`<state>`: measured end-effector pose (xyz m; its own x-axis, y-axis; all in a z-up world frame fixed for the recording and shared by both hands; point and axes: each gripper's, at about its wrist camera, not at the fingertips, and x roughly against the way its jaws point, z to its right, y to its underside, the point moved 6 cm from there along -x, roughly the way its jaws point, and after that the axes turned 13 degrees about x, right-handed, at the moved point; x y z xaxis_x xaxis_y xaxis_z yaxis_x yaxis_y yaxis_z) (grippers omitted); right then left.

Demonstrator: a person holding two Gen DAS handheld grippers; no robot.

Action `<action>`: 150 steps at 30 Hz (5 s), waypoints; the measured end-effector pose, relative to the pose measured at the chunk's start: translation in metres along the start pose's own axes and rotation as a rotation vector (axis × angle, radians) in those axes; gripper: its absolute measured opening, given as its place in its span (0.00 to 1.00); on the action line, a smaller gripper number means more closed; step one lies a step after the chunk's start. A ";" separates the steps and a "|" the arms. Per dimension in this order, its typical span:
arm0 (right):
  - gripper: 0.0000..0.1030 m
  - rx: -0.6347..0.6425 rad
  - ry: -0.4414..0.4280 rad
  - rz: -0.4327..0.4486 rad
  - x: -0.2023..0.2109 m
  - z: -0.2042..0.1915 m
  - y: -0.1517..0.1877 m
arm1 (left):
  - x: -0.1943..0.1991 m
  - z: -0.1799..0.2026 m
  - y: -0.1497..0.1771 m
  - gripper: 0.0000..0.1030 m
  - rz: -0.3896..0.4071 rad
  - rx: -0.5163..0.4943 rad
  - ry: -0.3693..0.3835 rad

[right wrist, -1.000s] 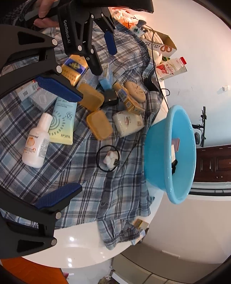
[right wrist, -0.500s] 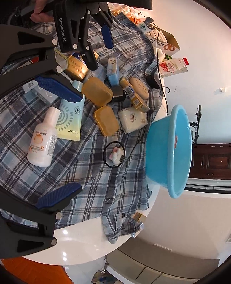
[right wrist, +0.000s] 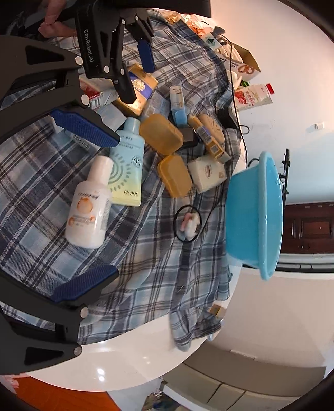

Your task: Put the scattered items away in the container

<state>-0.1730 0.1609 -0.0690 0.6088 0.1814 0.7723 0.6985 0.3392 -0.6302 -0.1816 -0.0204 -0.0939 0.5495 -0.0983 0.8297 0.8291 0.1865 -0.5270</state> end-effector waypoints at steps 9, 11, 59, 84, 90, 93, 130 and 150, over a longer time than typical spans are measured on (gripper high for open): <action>0.90 -0.046 0.010 0.014 -0.001 0.003 0.015 | 0.007 -0.005 0.003 0.82 0.044 0.016 0.030; 0.90 -0.041 0.021 0.023 0.000 0.003 0.014 | 0.008 -0.005 0.002 0.82 0.049 0.016 0.033; 0.90 -0.070 0.108 0.169 0.027 0.023 0.020 | 0.041 0.003 0.001 0.82 0.206 -0.017 -0.007; 0.99 0.020 0.171 0.410 0.082 -0.023 0.066 | 0.075 -0.004 0.063 0.82 0.328 -0.008 0.025; 0.99 0.037 0.183 0.427 0.082 -0.032 0.080 | 0.084 -0.008 0.078 0.98 0.403 0.010 0.047; 0.99 0.032 0.178 0.437 0.083 -0.035 0.086 | 0.090 -0.010 0.082 1.00 0.434 0.007 0.046; 1.00 -0.053 0.183 0.532 0.071 -0.036 0.124 | 0.101 -0.023 0.112 1.00 0.559 0.020 0.083; 1.00 -0.036 0.220 0.514 0.068 -0.037 0.125 | 0.094 -0.016 0.125 1.00 0.553 -0.017 0.044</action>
<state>-0.0301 0.1813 -0.0985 0.9356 0.1170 0.3331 0.3016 0.2254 -0.9264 -0.0248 -0.0217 -0.0848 0.9069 -0.0312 0.4201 0.4172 0.2062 -0.8851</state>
